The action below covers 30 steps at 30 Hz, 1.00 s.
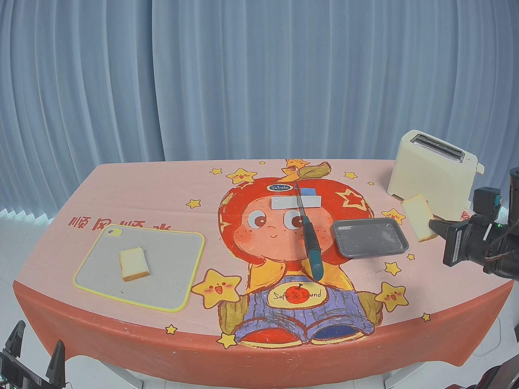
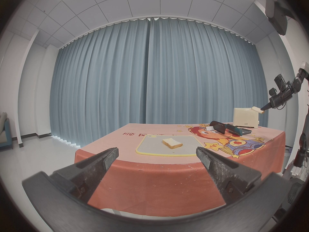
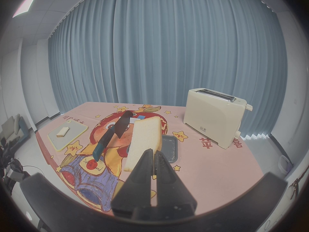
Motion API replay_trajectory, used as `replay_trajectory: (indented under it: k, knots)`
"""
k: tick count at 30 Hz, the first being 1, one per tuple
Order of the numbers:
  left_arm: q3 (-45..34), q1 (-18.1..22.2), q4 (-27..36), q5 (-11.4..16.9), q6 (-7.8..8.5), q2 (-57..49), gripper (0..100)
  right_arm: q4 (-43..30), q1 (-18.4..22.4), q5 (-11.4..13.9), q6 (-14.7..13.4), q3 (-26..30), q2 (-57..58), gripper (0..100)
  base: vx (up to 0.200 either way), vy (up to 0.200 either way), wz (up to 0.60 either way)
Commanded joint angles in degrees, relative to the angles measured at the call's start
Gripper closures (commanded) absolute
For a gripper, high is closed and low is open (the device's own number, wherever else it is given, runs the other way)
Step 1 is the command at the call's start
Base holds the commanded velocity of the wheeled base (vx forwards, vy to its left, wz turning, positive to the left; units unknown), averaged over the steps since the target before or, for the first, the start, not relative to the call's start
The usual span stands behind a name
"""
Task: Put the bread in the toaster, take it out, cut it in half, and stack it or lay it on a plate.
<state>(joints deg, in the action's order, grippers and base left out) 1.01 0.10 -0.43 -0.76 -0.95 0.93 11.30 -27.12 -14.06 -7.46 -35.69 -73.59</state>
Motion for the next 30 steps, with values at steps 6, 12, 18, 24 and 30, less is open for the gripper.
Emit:
replay_trajectory:
  k: [6,12,18,24,30]
  knots:
    - [-1.01,-0.01,-0.01,-0.04,-0.02,-0.57,0,-0.05,0.58,-0.01,-0.01,-1.13,-1.02,100,0.0,0.0,0.0]
    - [-1.01,-0.01,-0.01,-0.04,-0.02,-0.57,0,-0.05,2.43,0.52,-0.01,-2.8,-3.13,100,0.0,0.0,0.0]
    - [-1.01,-0.01,-0.01,-0.04,-0.02,-0.57,0,-0.05,4.8,3.16,-0.01,-4.12,-6.47,100,0.0,0.0,0.0]
    - [-1.01,-0.01,-0.01,-0.04,-0.02,-0.66,0,0.56,6.38,5.88,0.17,-4.65,-10.87,100,0.0,0.0,0.0]
    - [-1.01,0.08,-0.01,-0.04,-0.02,-0.57,0,2.94,7.96,7.38,0.25,-4.56,-13.24,100,0.0,0.0,0.0]
